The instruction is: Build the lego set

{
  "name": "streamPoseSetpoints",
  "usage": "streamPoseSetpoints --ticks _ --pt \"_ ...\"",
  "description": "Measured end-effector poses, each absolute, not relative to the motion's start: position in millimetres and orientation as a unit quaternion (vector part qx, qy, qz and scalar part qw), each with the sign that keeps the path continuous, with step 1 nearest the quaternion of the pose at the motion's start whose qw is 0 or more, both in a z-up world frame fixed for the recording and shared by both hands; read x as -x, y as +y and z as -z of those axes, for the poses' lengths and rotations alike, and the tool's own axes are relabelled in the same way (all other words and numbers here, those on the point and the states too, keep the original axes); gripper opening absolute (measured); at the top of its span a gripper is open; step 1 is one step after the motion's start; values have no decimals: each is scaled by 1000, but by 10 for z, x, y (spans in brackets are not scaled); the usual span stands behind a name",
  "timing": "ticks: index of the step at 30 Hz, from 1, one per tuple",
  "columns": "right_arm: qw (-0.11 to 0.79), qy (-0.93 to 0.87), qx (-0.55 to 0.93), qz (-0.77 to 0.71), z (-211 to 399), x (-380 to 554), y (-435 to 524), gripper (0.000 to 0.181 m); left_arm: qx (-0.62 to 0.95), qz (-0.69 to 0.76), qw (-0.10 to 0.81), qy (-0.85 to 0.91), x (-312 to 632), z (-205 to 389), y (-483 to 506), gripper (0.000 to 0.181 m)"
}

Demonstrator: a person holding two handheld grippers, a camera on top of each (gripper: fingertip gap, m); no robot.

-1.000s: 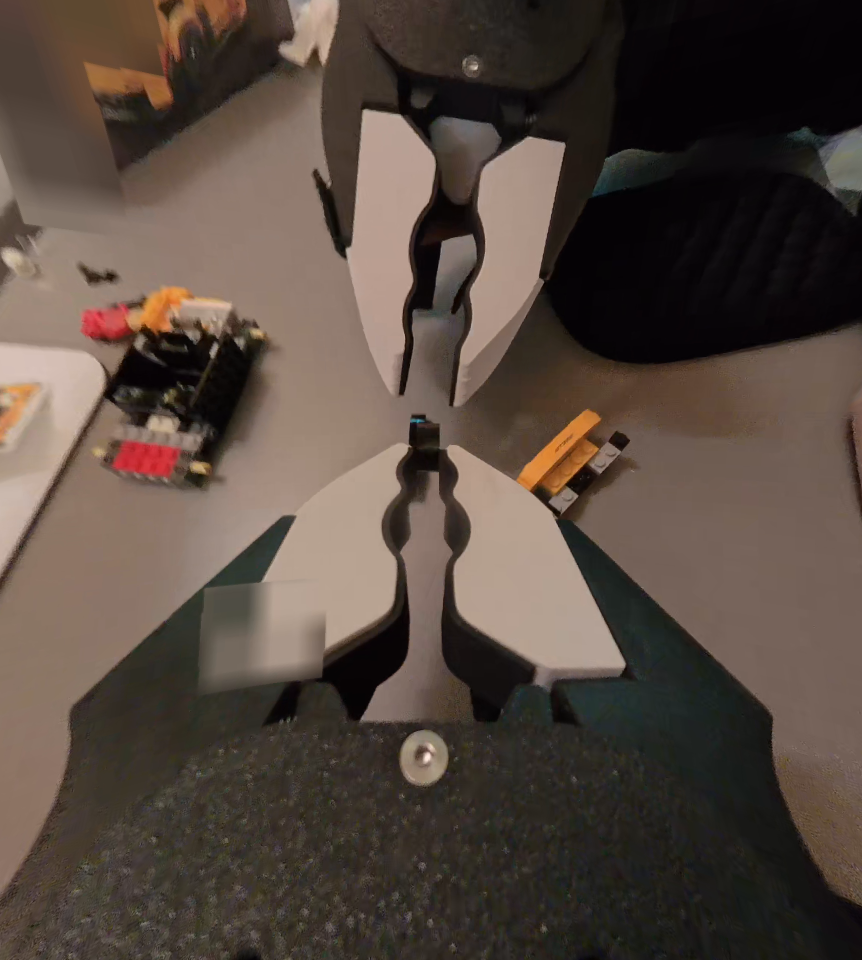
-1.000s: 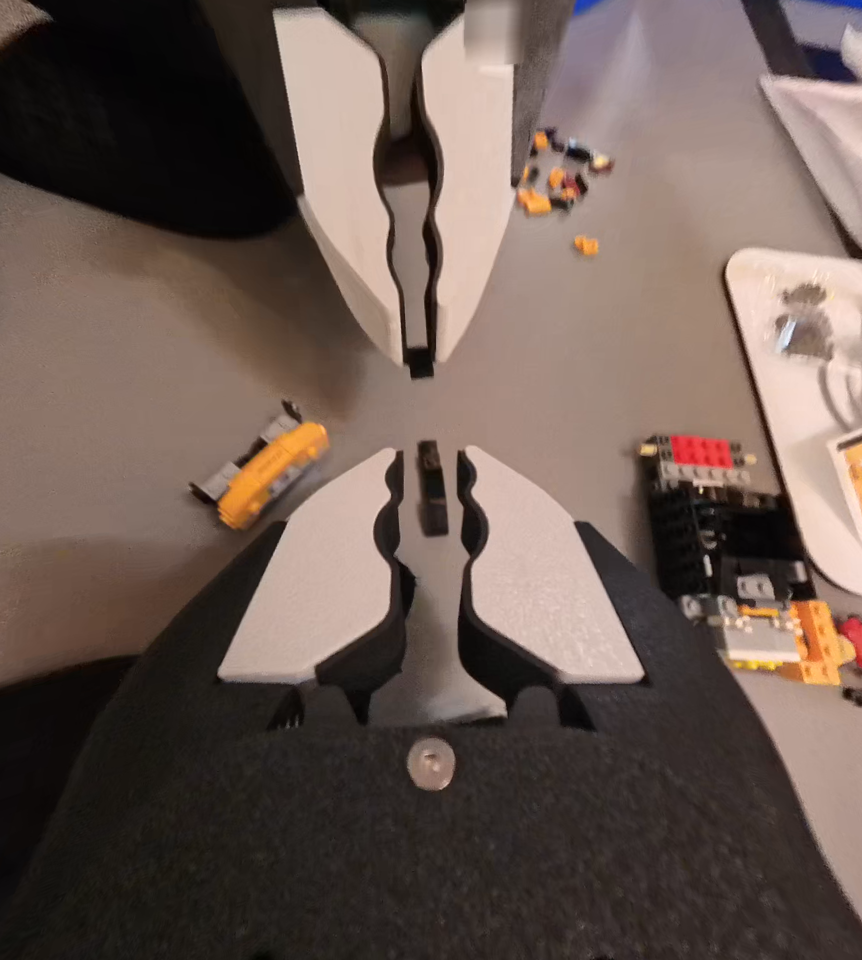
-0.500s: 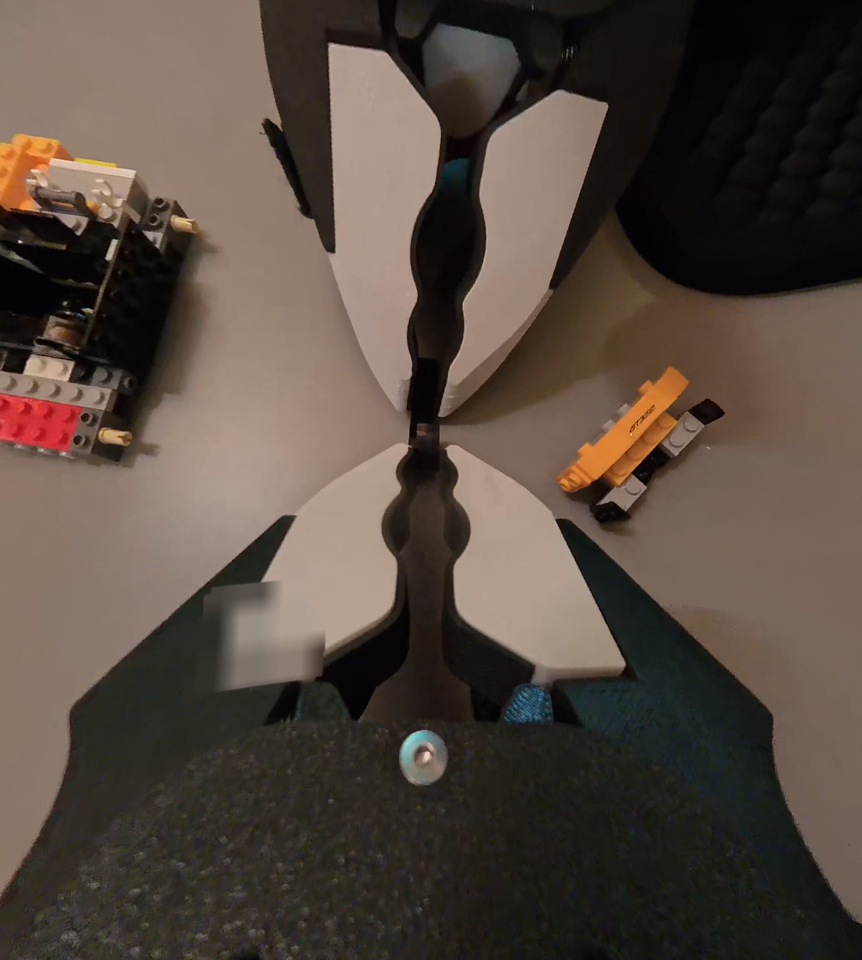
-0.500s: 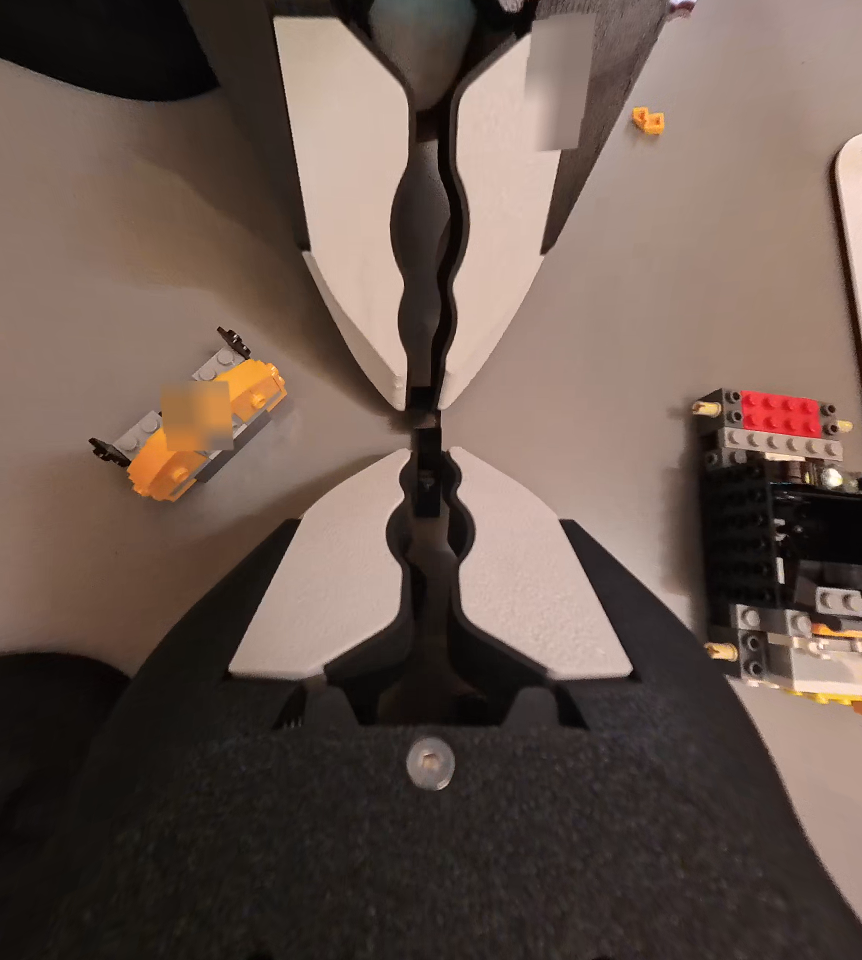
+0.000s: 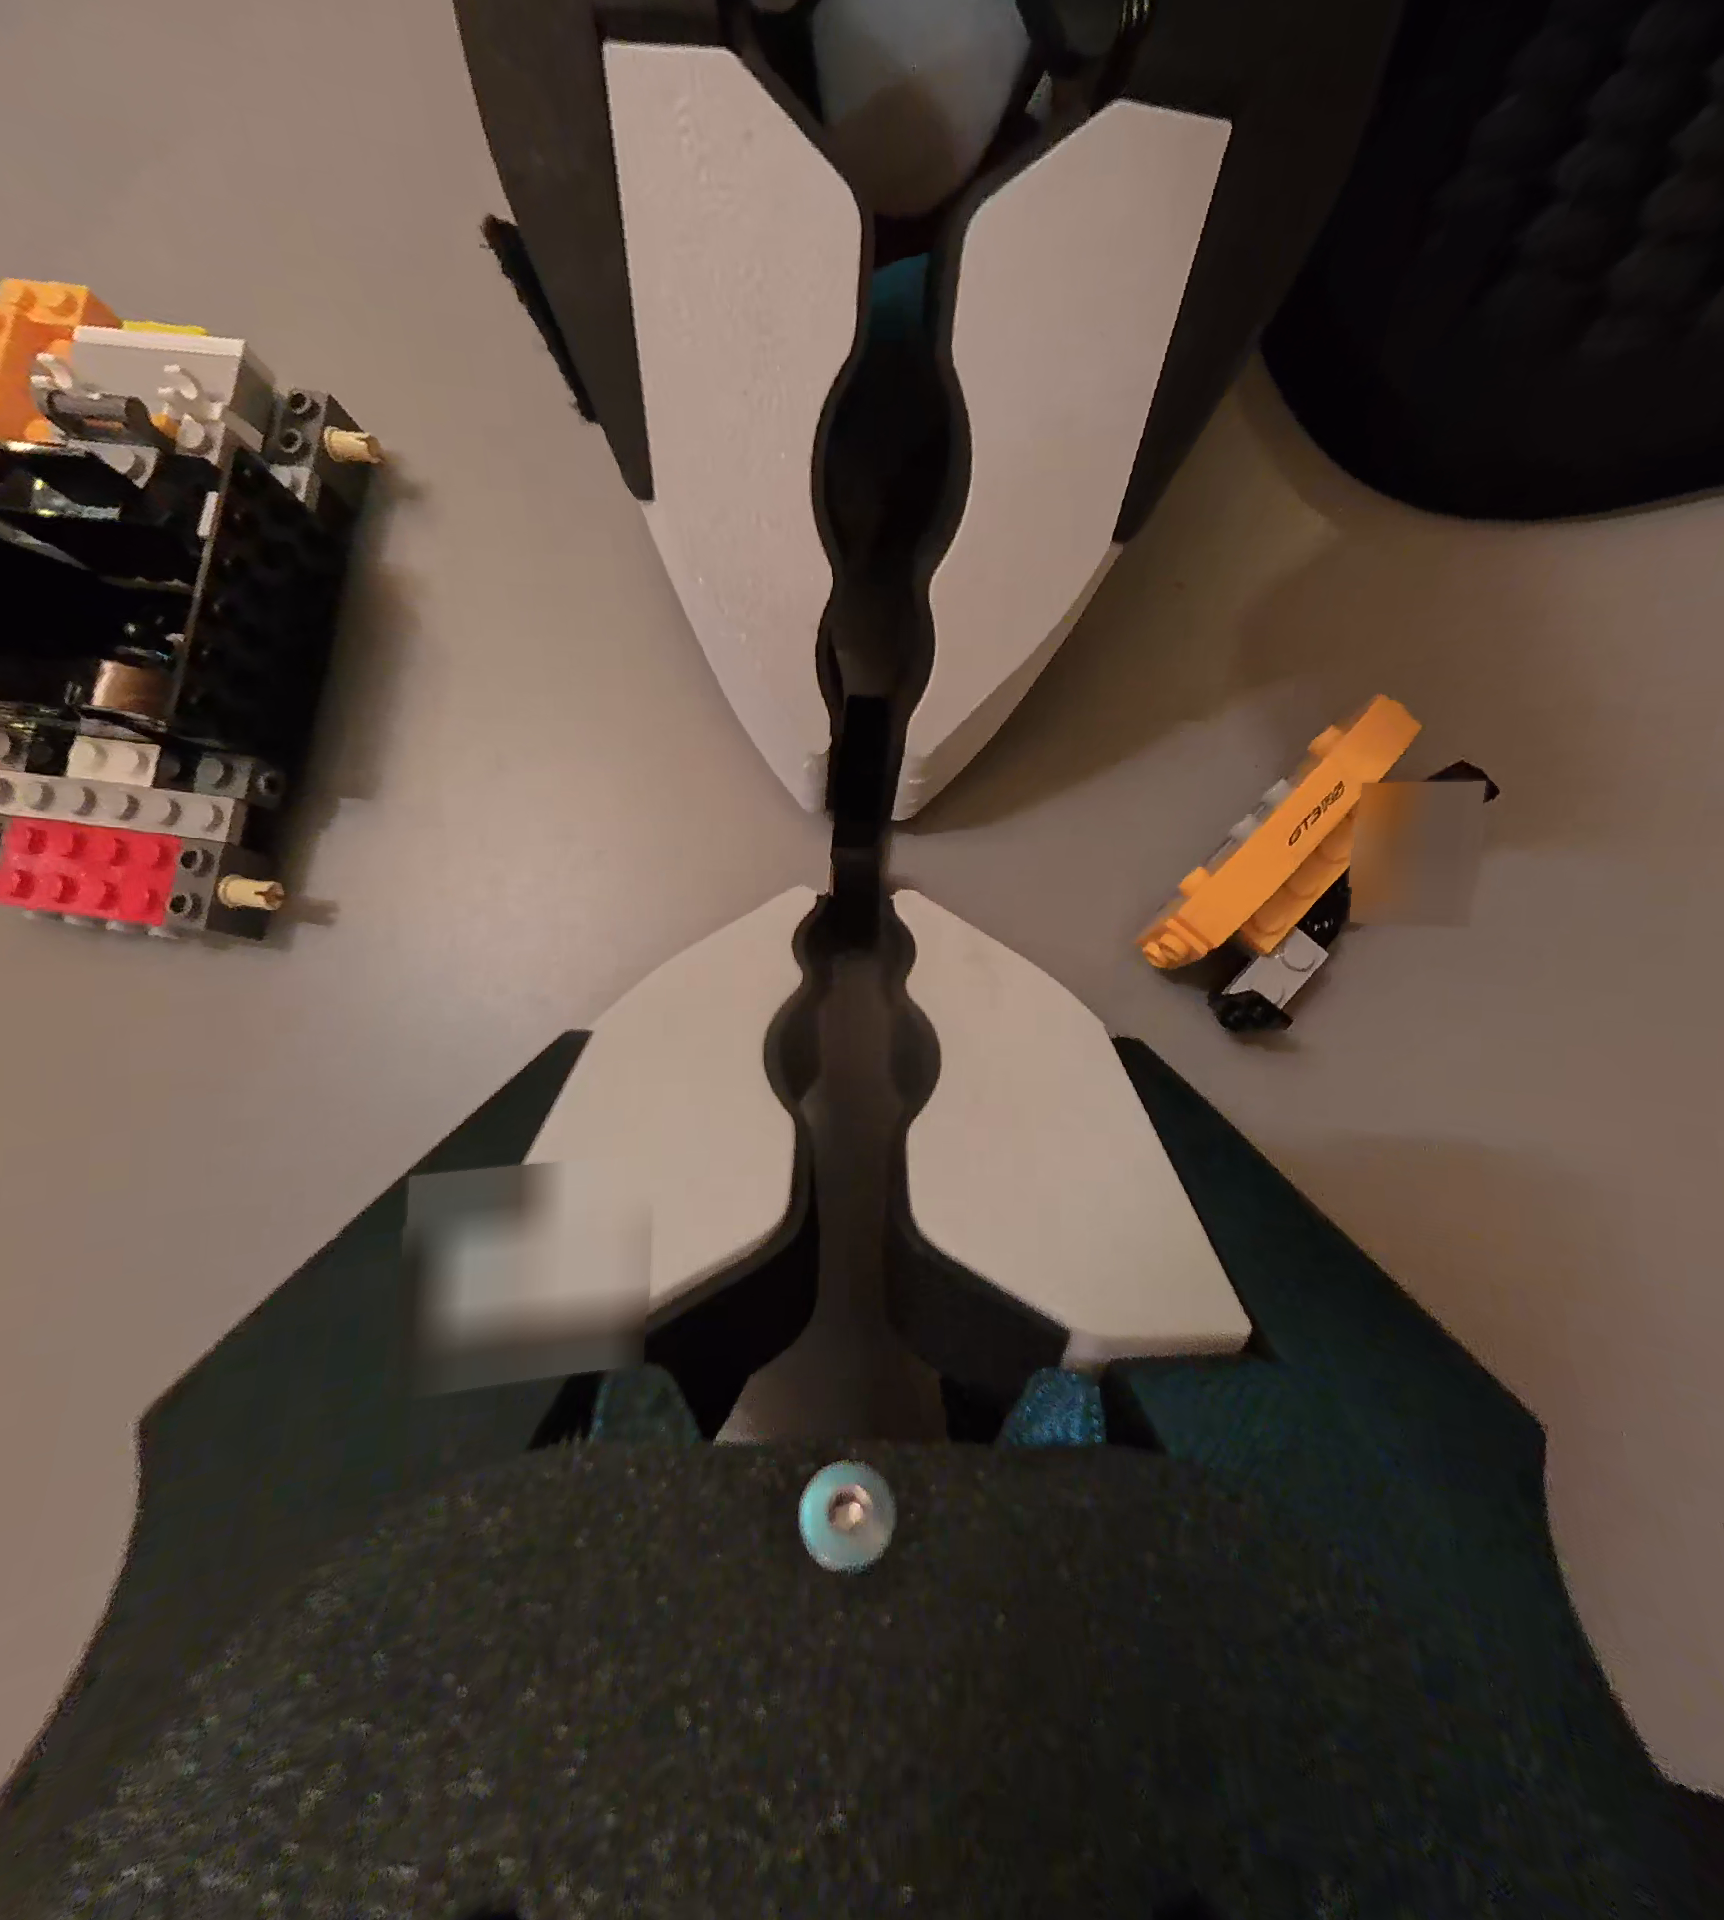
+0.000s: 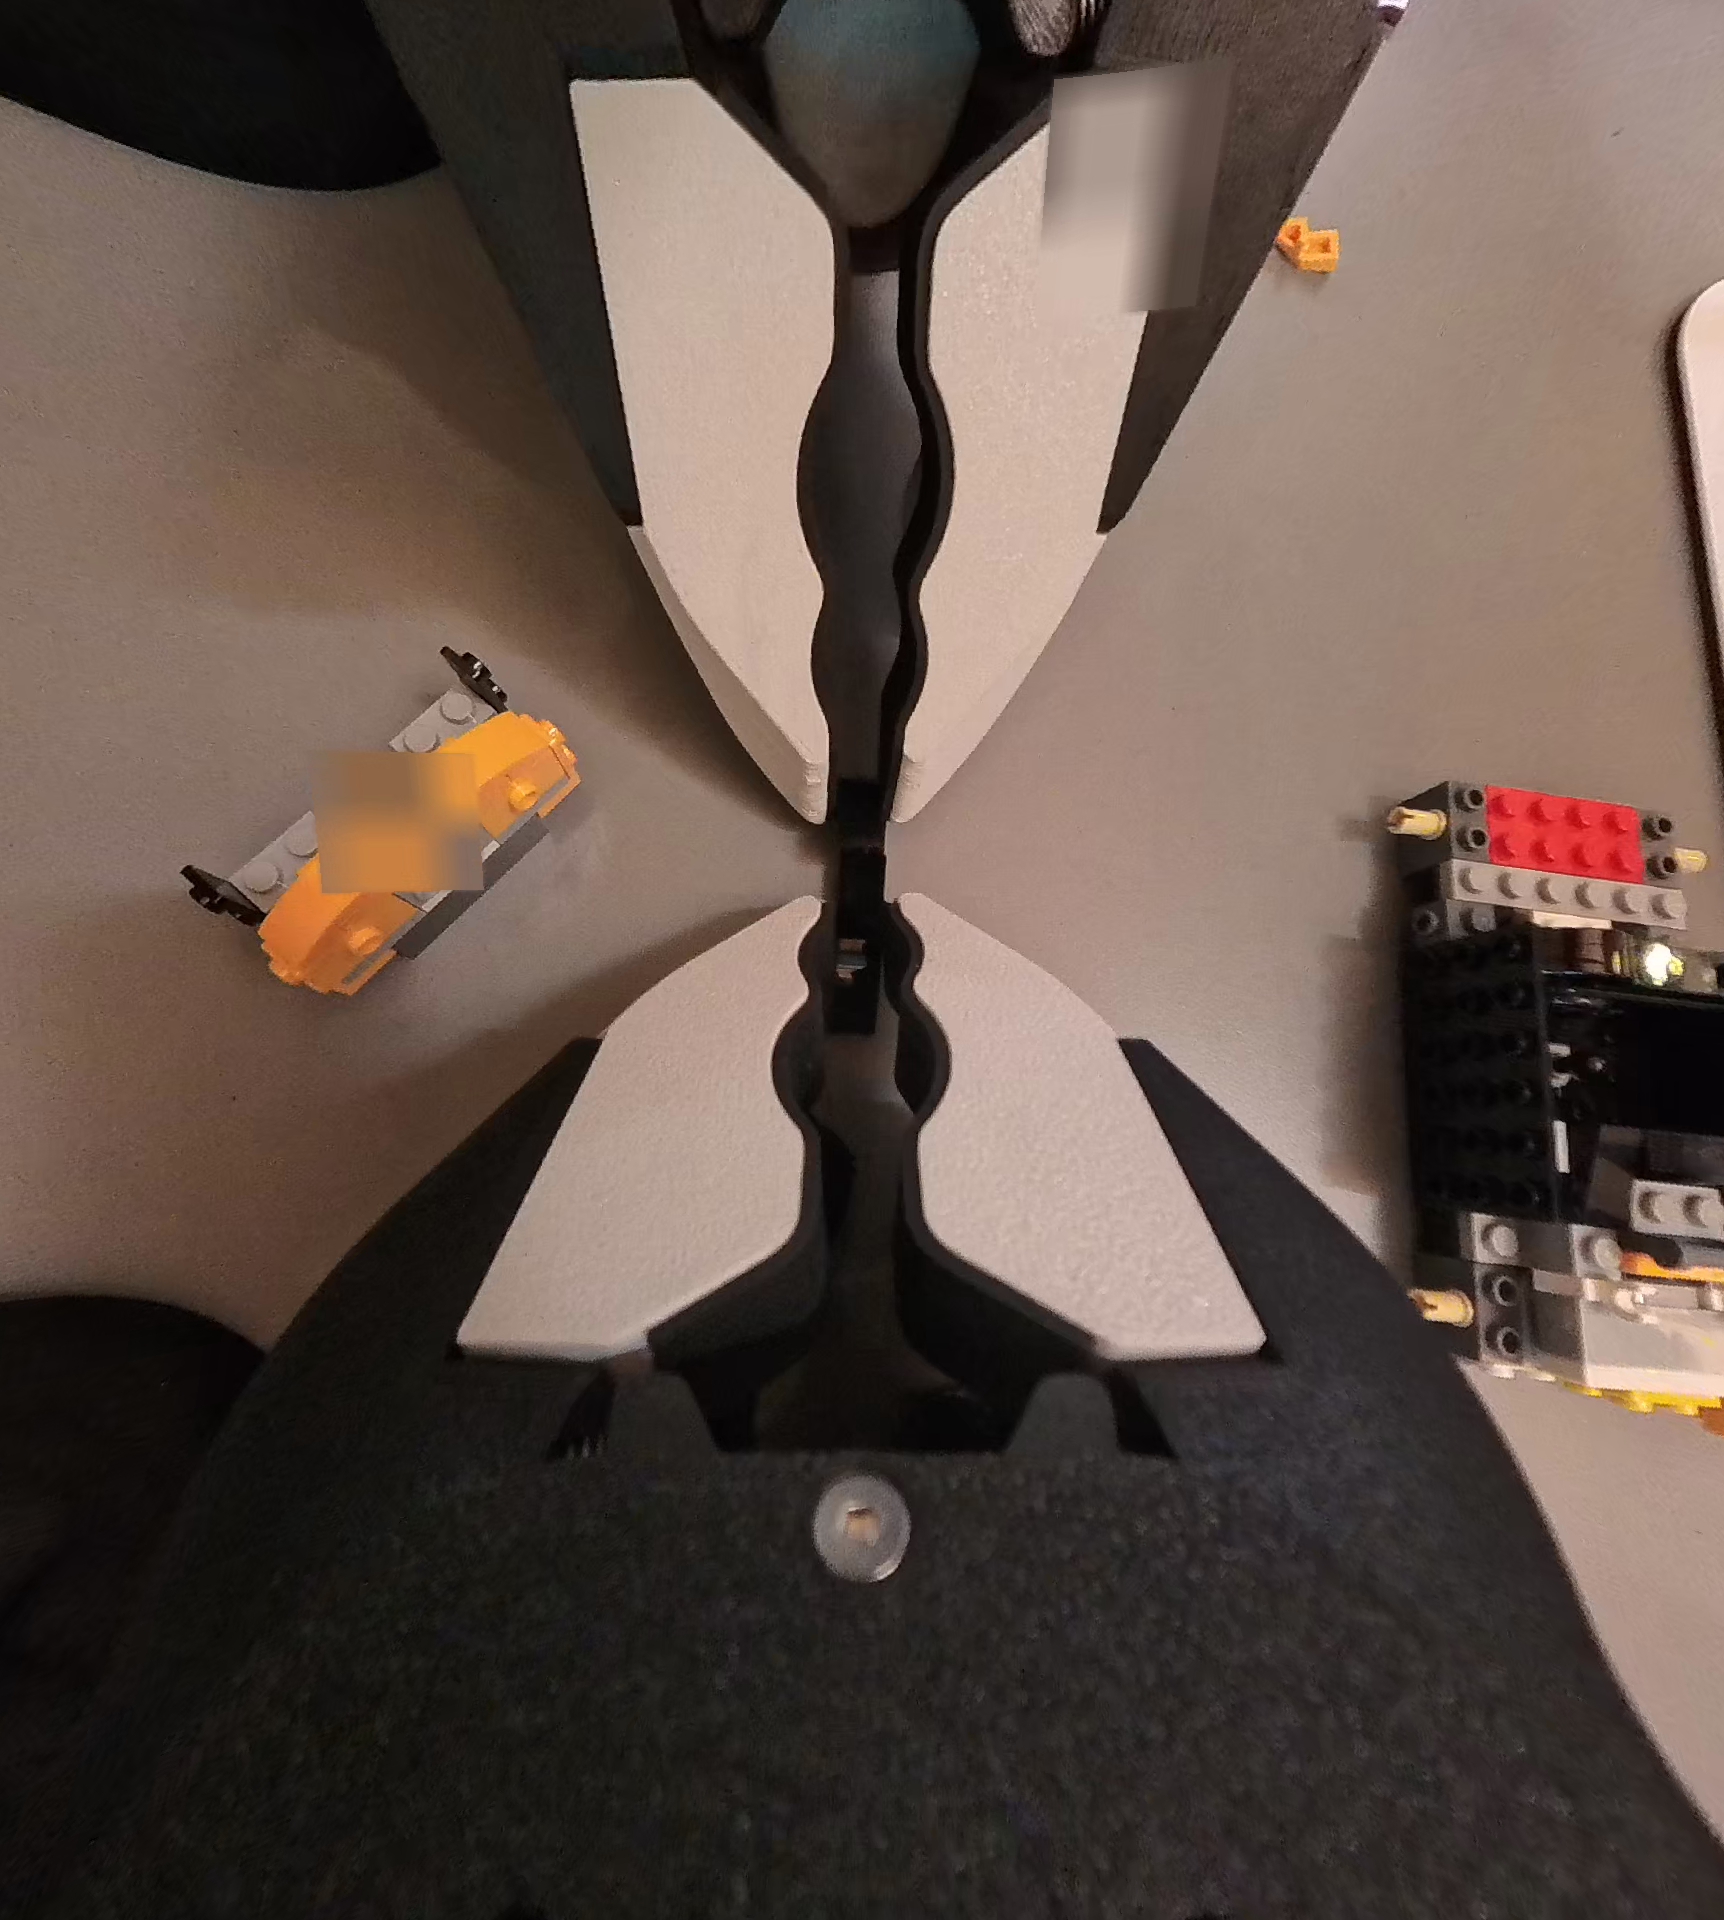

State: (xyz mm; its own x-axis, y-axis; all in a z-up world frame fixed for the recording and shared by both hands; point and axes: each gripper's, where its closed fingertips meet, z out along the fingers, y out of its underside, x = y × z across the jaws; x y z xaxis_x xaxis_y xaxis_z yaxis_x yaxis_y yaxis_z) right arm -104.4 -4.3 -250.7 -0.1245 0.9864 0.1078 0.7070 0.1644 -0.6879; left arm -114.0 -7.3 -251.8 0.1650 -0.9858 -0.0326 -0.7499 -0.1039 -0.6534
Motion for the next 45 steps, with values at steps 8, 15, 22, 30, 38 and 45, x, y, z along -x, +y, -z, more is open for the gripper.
streamPoseSetpoints --ticks 8,15,22,30,38,45 --pt "284 -711 595 -246 2509 1043 -45 8 714 207 249 621 1147 2527 -72 8" --pt "286 -711 592 -248 2510 1044 -47 8 721 229 174 631 1160 2533 -77 9" --pt "287 -710 592 -250 2511 1042 -42 8 740 258 121 609 1166 2546 -80 10" --pt "287 -711 590 -252 2513 1043 -50 8 744 225 108 620 1167 2556 -90 10" --pt "292 -716 582 -250 2514 1054 -70 8 747 229 89 618 1154 2557 -111 10" --pt "303 -697 580 -295 2410 1115 -106 13 742 226 84 626 1138 2552 -133 9"
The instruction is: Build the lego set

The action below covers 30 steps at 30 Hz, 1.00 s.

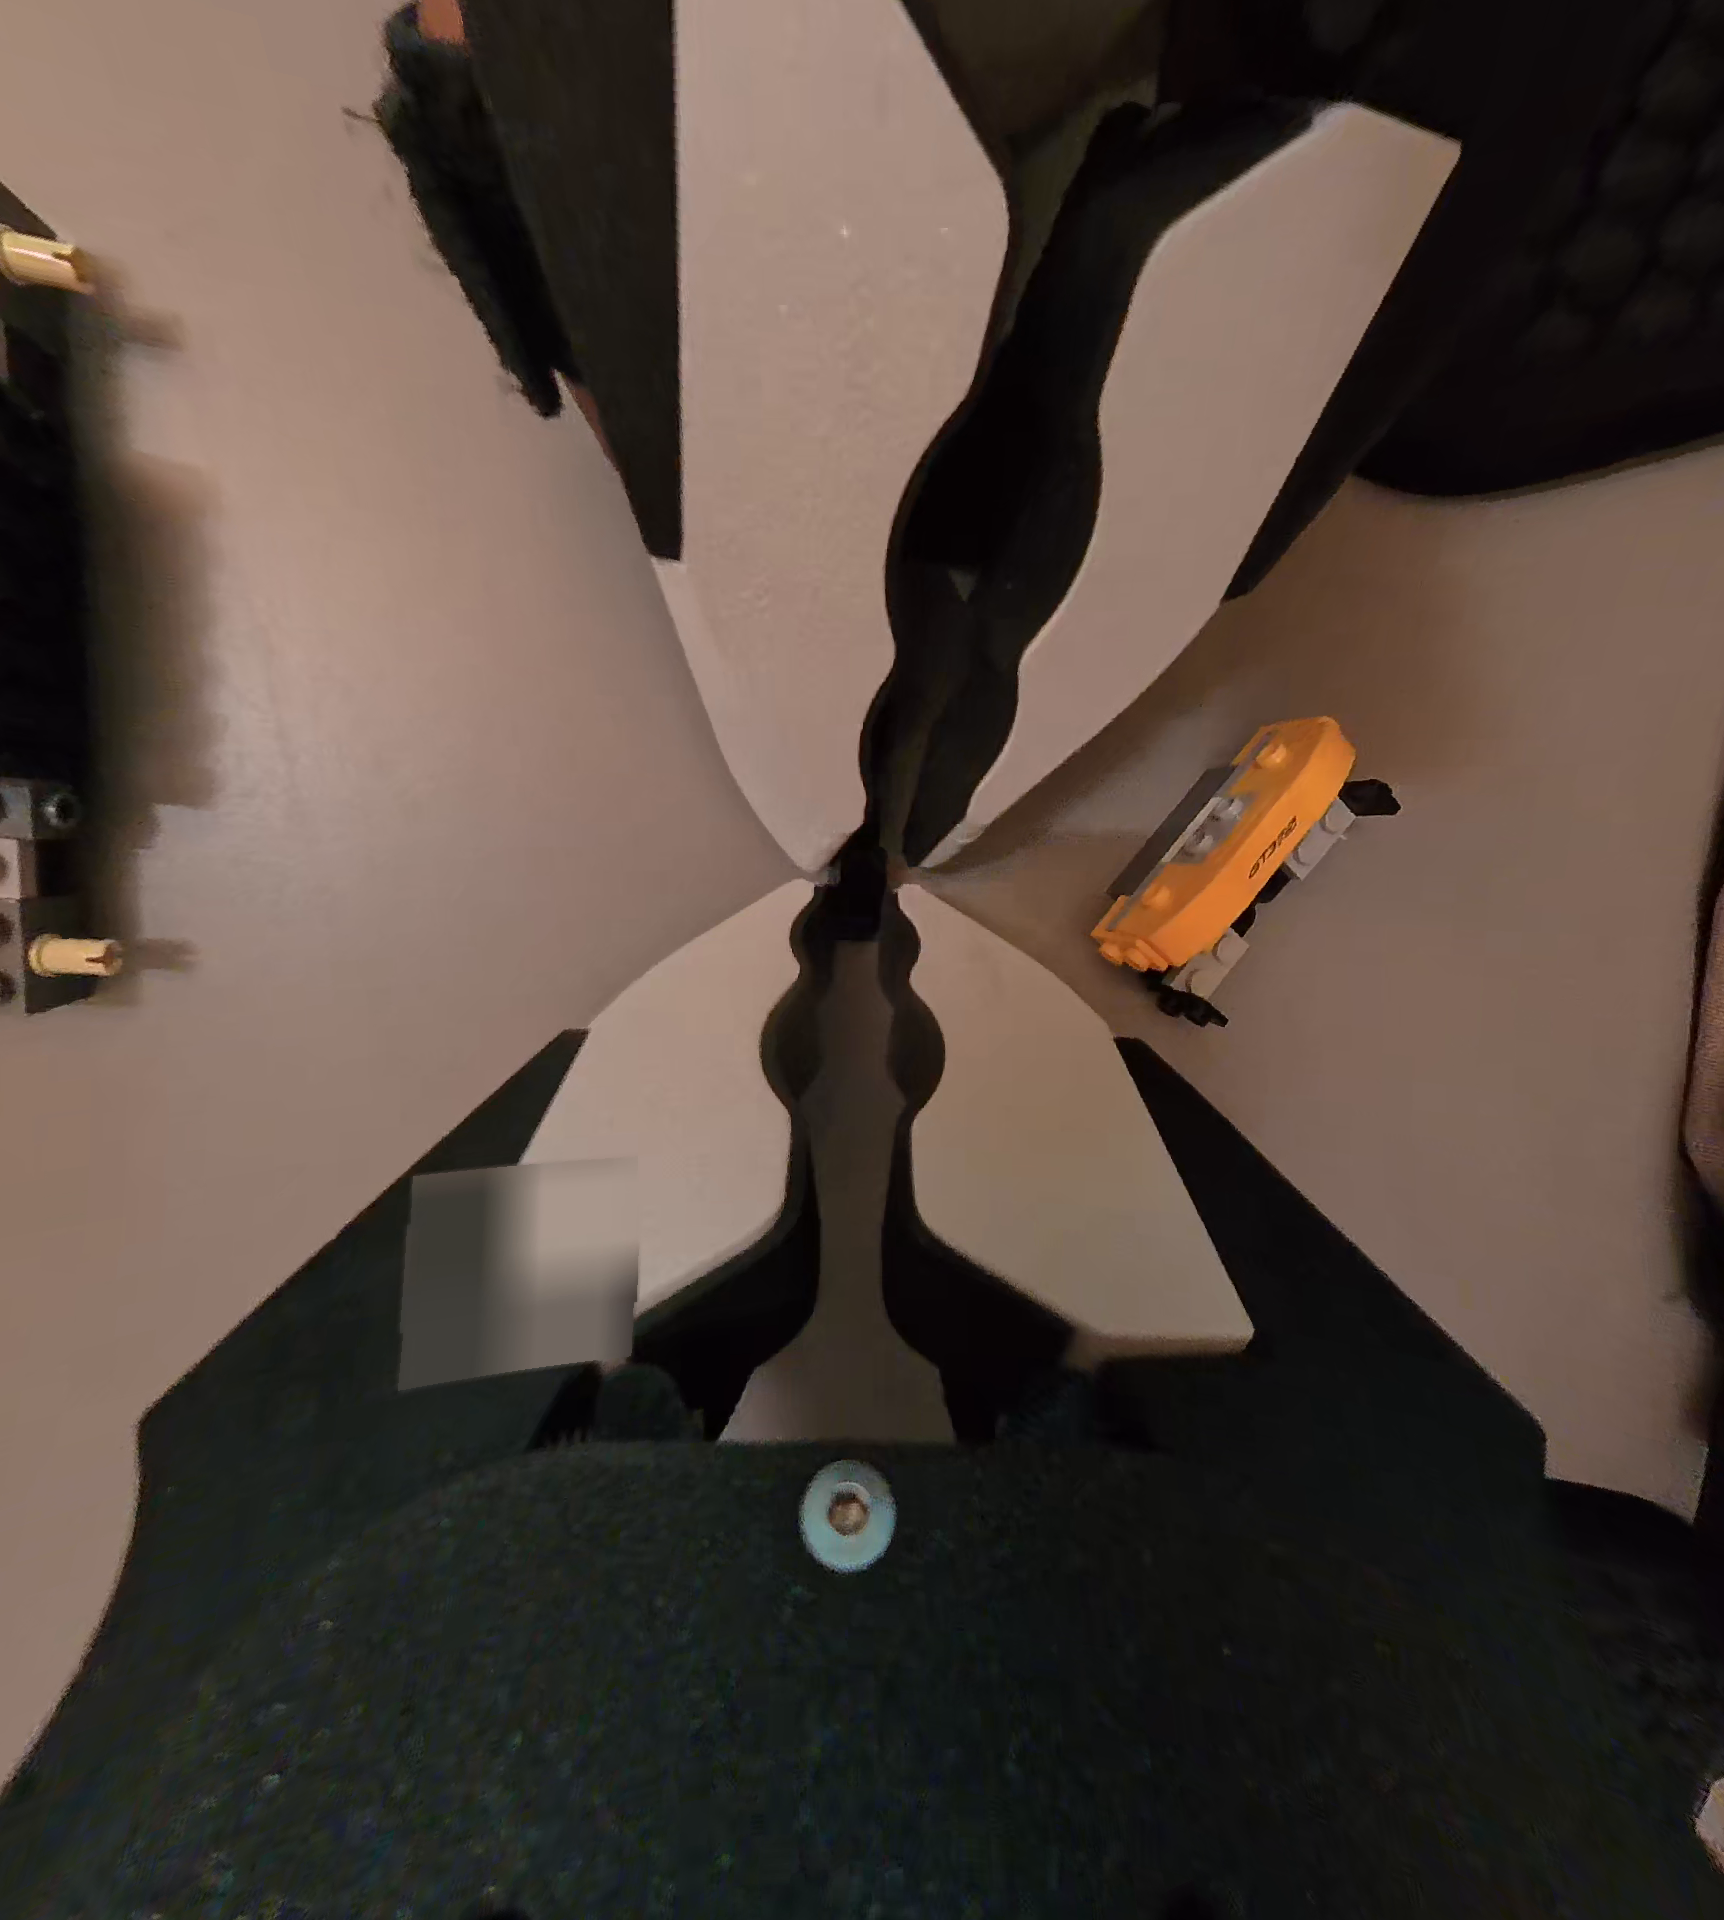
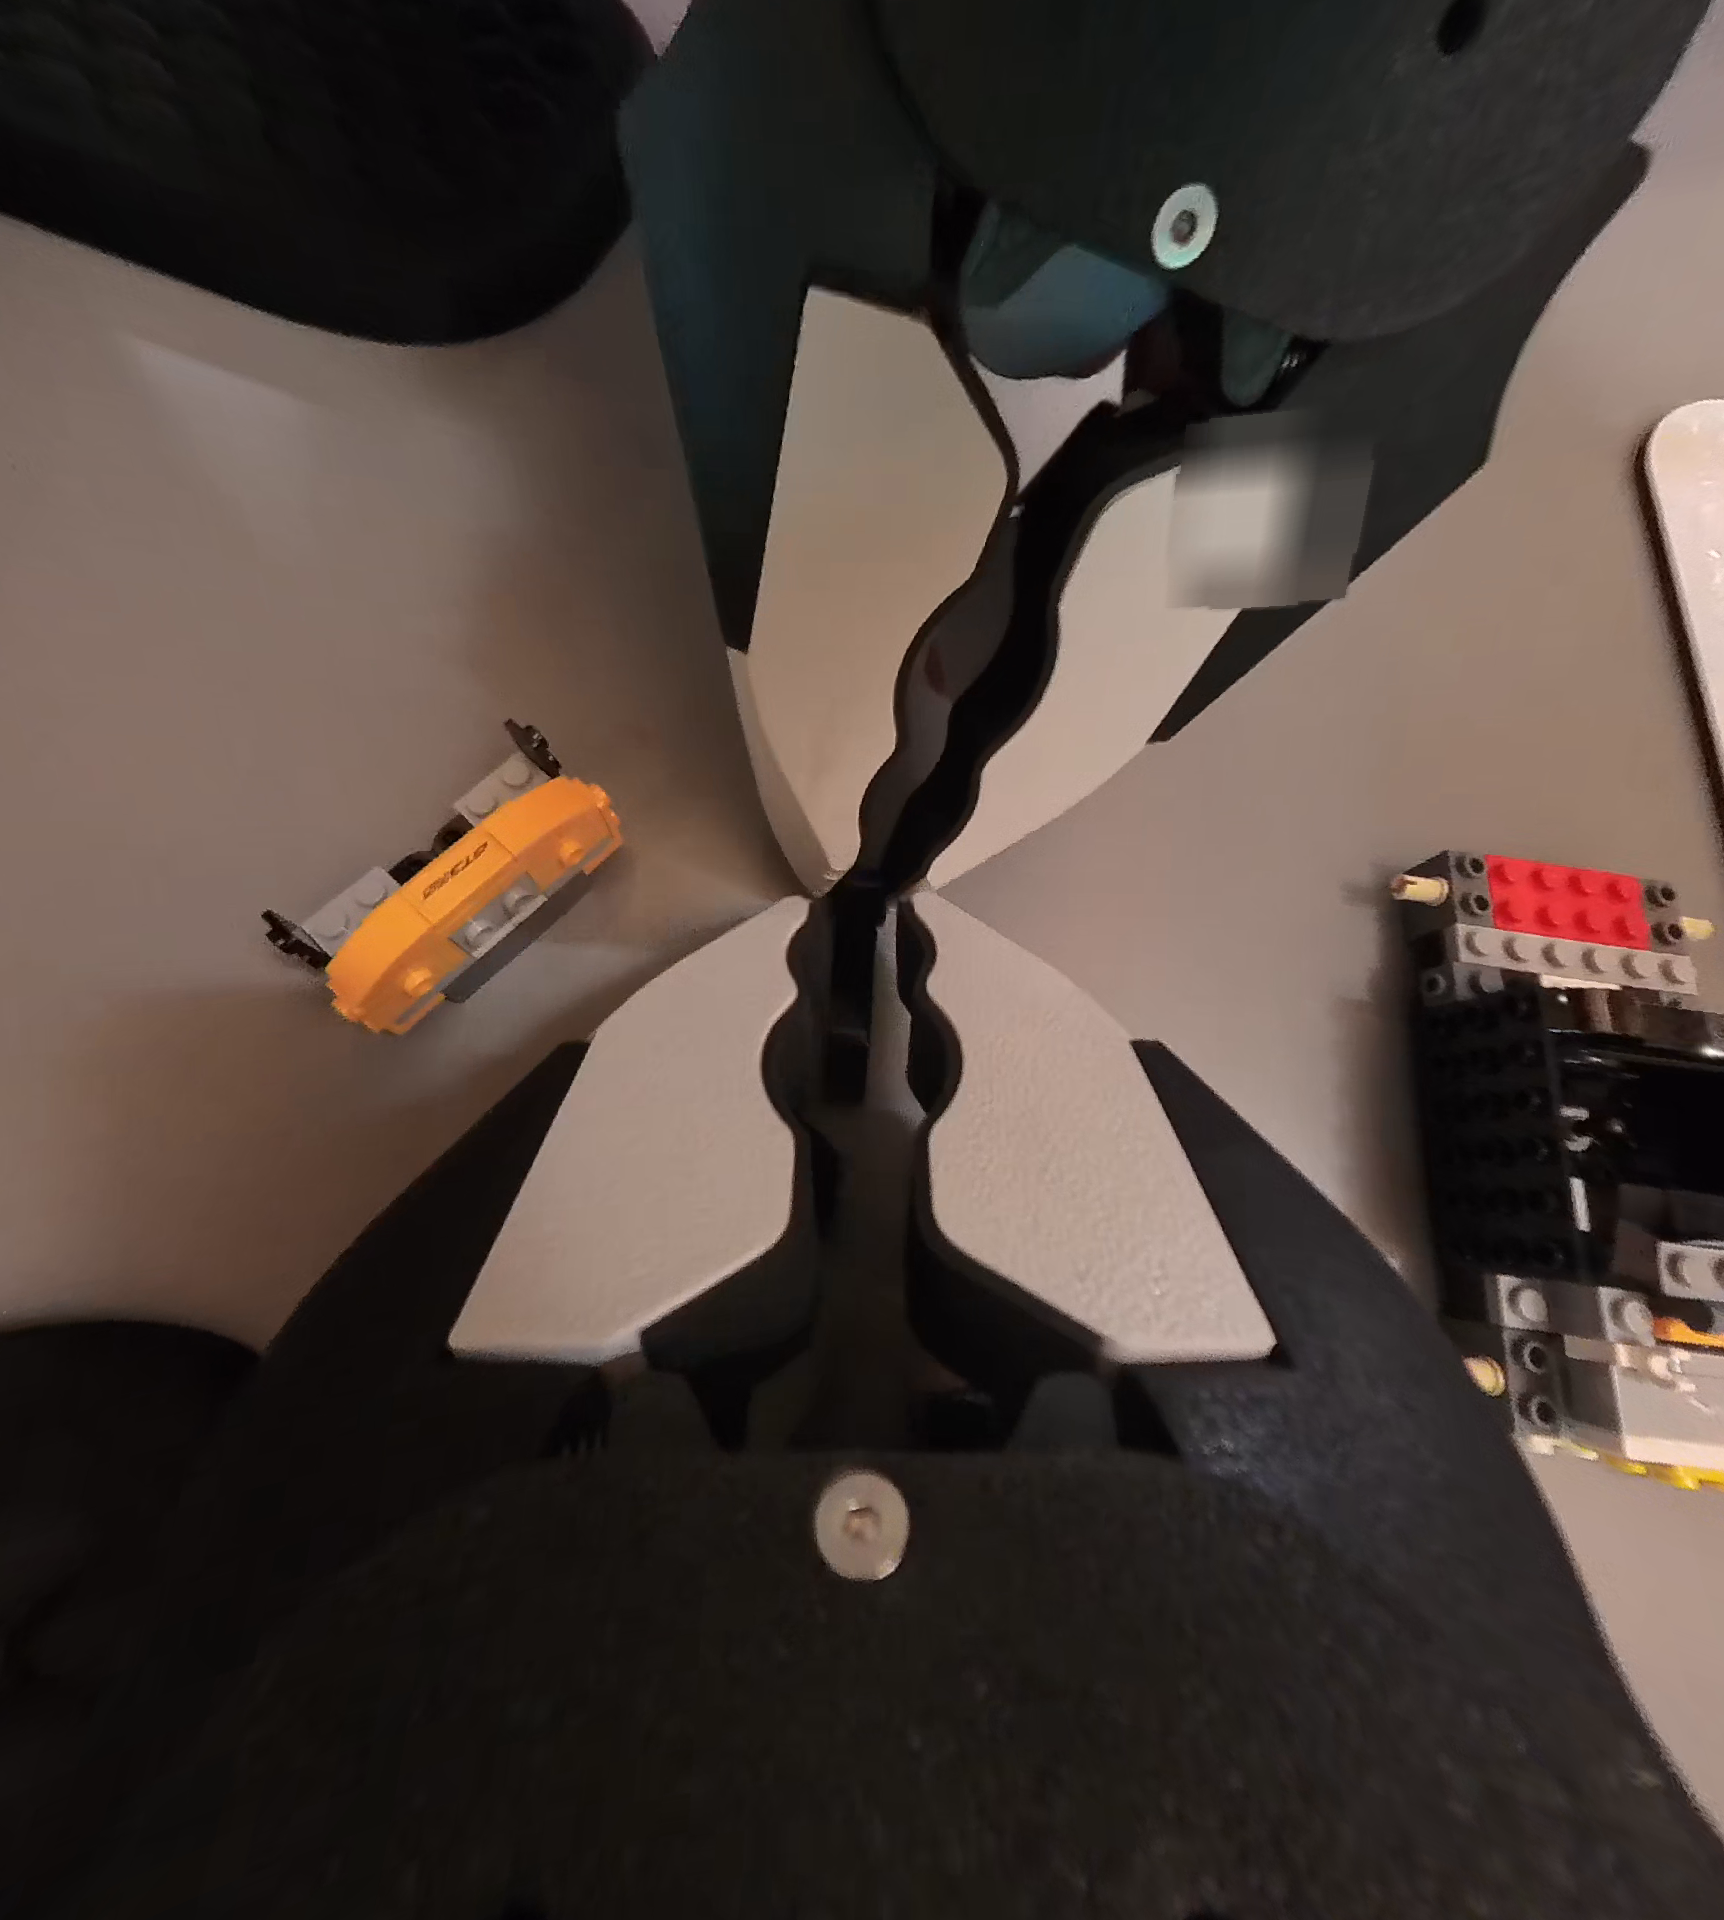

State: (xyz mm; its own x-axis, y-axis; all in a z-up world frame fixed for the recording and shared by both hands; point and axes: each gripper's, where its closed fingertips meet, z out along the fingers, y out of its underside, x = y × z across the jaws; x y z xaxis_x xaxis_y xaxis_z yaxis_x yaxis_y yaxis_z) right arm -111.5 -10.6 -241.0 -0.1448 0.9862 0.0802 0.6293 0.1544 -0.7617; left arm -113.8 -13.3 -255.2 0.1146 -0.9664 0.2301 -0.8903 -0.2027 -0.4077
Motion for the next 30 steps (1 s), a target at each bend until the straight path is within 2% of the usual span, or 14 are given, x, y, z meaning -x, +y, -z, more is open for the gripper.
streamPoseSetpoints --ticks 8,14,18,30 --pt "293 -687 594 -299 2417 1129 -108 7 736 228 87 632 1131 2548 -136 9" --pt "284 -683 600 -305 2430 1123 -119 7 721 215 131 645 1136 2544 -143 9" --pt "281 -684 600 -304 2432 1124 -132 6 717 226 154 641 1181 2537 -203 17" --pt "273 -691 601 -294 2428 1105 -125 6 731 230 193 613 1192 2532 -175 17"
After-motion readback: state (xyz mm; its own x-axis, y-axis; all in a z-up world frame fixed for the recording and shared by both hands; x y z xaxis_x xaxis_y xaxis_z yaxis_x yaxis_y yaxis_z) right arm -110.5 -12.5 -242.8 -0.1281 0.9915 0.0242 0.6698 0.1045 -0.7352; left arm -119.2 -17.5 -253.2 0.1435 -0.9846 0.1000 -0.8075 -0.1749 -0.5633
